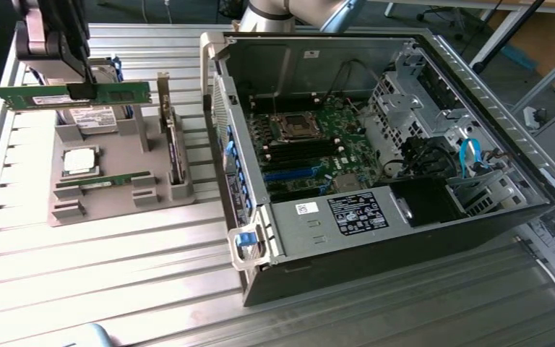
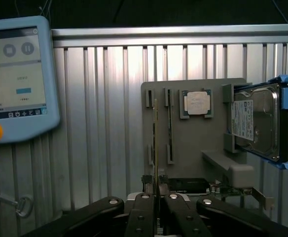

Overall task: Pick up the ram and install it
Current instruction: 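Pick up the ram and move it above insertion slot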

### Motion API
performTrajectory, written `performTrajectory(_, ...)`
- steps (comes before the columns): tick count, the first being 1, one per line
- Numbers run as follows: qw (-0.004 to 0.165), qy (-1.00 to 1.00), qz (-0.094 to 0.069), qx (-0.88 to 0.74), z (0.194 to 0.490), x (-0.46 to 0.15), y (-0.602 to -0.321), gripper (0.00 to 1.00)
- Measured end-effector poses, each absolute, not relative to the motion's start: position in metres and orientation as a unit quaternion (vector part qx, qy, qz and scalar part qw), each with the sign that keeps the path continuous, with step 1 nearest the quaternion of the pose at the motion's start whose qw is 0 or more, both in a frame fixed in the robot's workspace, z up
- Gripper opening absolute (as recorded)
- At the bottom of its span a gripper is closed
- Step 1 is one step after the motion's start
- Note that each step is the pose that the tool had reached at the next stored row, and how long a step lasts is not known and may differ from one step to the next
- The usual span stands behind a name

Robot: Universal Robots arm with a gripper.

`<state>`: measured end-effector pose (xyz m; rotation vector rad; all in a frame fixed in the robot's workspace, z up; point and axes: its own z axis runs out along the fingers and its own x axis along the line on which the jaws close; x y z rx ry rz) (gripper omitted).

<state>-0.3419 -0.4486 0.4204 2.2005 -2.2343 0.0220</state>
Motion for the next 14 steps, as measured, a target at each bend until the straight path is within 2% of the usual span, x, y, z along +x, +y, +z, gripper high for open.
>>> performTrajectory(14,0.003,-0.712,0.007,0.702,0.4204,-0.3353,-0.4486,0.13)
